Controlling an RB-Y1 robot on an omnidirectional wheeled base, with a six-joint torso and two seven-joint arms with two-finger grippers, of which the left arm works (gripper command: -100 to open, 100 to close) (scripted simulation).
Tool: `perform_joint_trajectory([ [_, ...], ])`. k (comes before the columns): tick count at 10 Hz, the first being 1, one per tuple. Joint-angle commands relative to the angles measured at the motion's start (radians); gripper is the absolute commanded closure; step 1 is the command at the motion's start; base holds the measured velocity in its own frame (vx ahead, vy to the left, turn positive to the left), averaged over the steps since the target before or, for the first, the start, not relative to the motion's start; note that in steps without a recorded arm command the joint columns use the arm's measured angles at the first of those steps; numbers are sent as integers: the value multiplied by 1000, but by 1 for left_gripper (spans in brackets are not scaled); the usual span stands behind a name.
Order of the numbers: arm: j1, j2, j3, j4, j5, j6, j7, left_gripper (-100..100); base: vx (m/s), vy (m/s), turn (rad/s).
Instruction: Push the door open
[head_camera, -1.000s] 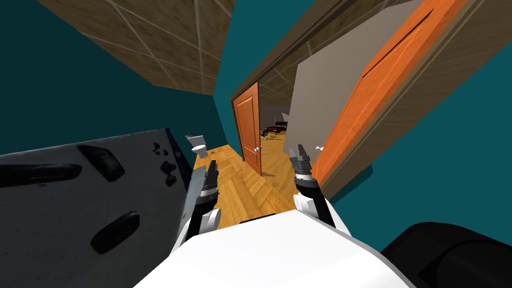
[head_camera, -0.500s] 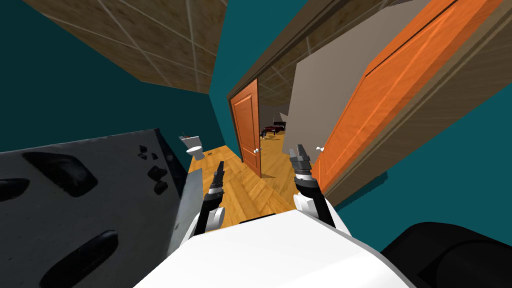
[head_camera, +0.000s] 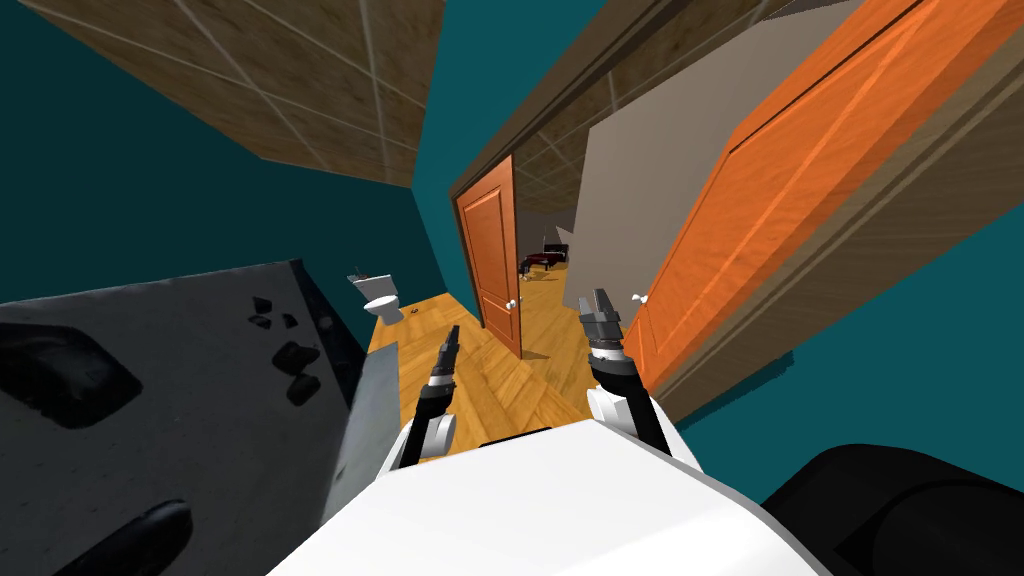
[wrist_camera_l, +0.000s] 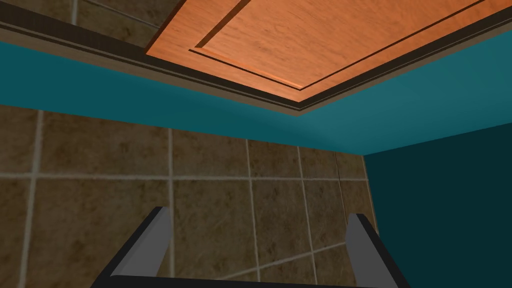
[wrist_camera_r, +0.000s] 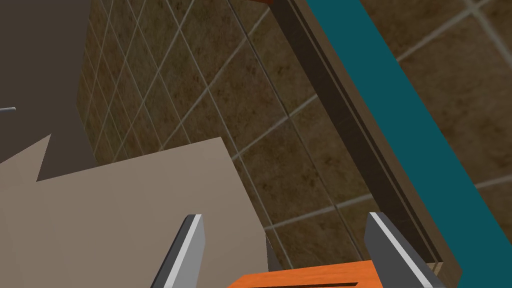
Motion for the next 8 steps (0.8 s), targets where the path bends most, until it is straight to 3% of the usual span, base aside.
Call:
perform_joint_trajectory([
  [1,-17,4,-14,41,-2,-9,-30,-100,103,24,-59],
  [8,-84,26,-78,211,-9,-48,-155,-100,97,32,-61],
])
